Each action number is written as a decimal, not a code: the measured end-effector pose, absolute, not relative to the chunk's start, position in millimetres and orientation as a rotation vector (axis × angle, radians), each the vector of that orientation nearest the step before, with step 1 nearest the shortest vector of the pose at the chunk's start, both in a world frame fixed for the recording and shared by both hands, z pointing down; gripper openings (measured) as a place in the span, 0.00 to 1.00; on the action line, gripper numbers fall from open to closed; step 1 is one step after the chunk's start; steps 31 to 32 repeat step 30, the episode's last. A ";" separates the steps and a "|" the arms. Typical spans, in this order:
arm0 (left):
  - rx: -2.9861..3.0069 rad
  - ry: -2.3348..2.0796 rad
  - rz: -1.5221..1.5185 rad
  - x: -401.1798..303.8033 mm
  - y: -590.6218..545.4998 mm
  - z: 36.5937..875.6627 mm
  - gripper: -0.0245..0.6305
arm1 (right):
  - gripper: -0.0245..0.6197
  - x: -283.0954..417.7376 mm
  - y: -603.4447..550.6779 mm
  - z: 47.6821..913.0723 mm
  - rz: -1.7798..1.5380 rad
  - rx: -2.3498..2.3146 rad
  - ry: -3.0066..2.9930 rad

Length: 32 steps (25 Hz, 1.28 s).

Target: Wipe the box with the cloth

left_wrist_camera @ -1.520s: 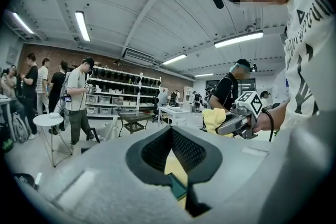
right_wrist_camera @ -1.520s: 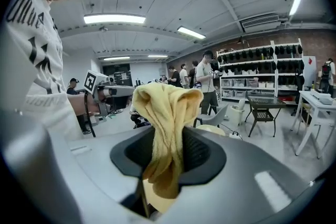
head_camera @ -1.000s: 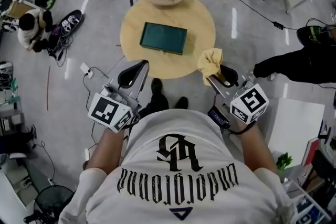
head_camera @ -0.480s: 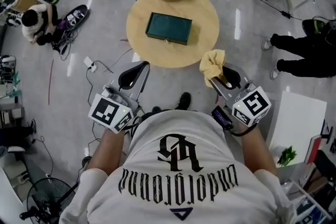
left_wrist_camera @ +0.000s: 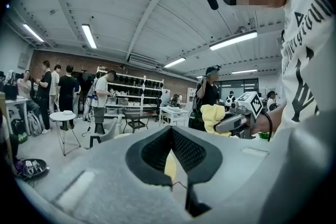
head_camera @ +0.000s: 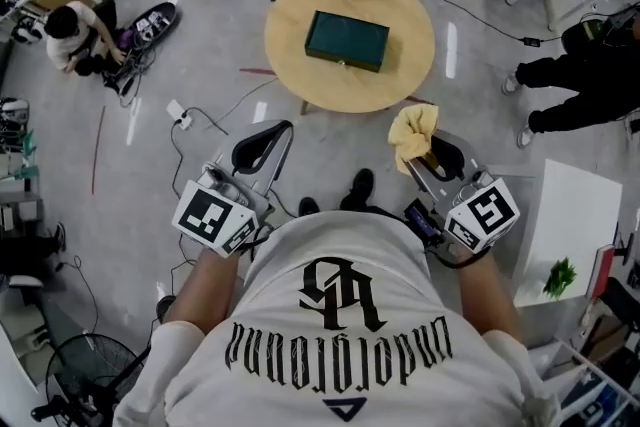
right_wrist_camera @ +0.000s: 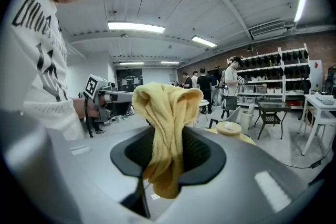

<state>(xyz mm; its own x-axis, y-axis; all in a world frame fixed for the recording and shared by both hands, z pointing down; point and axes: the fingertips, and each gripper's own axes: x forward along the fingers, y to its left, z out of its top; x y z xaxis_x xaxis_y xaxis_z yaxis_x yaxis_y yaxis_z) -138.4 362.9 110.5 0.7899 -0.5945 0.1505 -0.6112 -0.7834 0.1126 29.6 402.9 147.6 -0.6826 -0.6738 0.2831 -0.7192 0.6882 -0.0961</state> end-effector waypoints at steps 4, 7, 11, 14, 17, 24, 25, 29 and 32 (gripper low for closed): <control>2.832 -0.951 0.147 -169.7 388.3 110.1 0.05 | 0.24 -3.1 430.8 145.8 0.274 1.134 -2.675; 2.832 -0.945 0.137 -189.3 406.7 112.2 0.05 | 0.24 -23.5 450.2 148.3 0.282 1.143 -2.673; 2.834 -0.948 0.120 -210.9 426.3 114.4 0.05 | 0.24 -45.8 470.5 152.6 0.288 1.149 -2.670; 2.840 -0.946 0.105 -221.8 434.8 113.8 0.05 | 0.24 -58.0 479.3 151.4 0.277 1.150 -2.666; 2.844 -0.940 0.089 -232.4 439.8 110.3 0.05 | 0.24 -69.8 485.1 147.1 0.260 1.152 -2.655; 2.855 -0.919 0.081 -247.2 445.4 110.0 0.05 | 0.24 -88.3 491.0 146.1 0.253 1.159 -2.648; 2.856 -0.917 0.081 -248.0 445.6 109.8 0.05 | 0.24 -90.0 491.4 146.2 0.254 1.158 -2.649; 2.857 -0.912 0.078 -247.2 442.4 111.2 0.05 | 0.24 -92.3 489.6 149.4 0.260 1.150 -2.648; 2.857 -0.911 0.078 -246.4 441.1 111.6 0.05 | 0.24 -92.4 488.7 150.3 0.261 1.148 -2.648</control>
